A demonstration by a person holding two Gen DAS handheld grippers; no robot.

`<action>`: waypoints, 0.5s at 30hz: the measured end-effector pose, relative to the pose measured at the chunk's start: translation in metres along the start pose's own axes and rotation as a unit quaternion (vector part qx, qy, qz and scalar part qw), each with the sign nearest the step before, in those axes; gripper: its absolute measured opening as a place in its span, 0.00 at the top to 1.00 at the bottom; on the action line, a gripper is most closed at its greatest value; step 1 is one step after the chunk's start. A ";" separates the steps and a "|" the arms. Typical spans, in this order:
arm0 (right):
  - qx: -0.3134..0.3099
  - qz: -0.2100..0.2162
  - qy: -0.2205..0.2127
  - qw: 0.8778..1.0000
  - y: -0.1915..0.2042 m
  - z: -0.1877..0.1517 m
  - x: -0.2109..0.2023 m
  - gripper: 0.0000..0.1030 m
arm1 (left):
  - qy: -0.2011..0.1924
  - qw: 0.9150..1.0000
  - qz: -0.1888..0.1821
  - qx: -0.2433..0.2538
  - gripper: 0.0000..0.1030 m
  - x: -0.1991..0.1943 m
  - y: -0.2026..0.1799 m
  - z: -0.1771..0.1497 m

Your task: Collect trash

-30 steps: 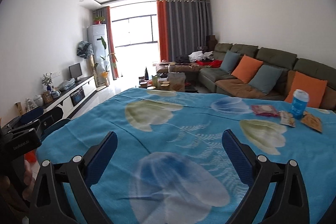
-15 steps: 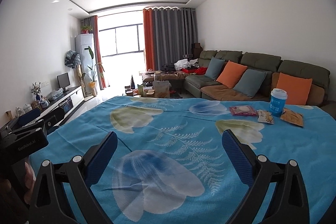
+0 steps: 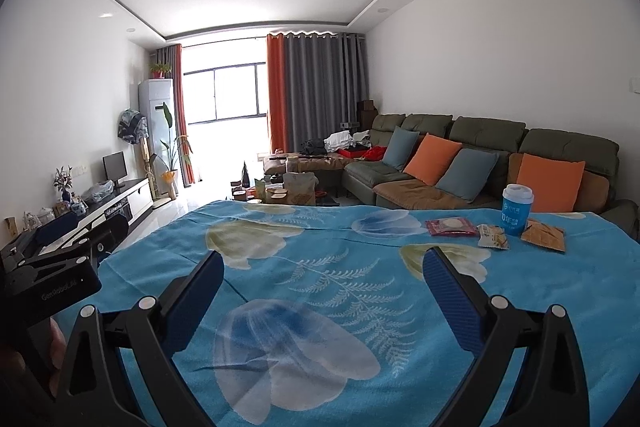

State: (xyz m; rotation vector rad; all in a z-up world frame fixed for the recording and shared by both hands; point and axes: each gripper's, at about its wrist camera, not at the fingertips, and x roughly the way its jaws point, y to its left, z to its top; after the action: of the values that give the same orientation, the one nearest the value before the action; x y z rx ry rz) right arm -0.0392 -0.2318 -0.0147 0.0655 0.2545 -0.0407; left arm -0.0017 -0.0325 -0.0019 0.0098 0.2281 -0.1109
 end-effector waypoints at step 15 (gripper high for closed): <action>-0.001 -0.004 -0.005 1.000 0.003 0.002 -0.003 0.07 | -0.001 1.000 -0.001 -0.002 0.05 -0.001 0.000 -0.001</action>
State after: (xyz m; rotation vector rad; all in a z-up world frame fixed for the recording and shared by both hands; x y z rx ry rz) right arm -0.0412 -0.2290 -0.0121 0.0626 0.2457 -0.0494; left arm -0.0030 -0.0324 -0.0027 0.0063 0.2254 -0.1122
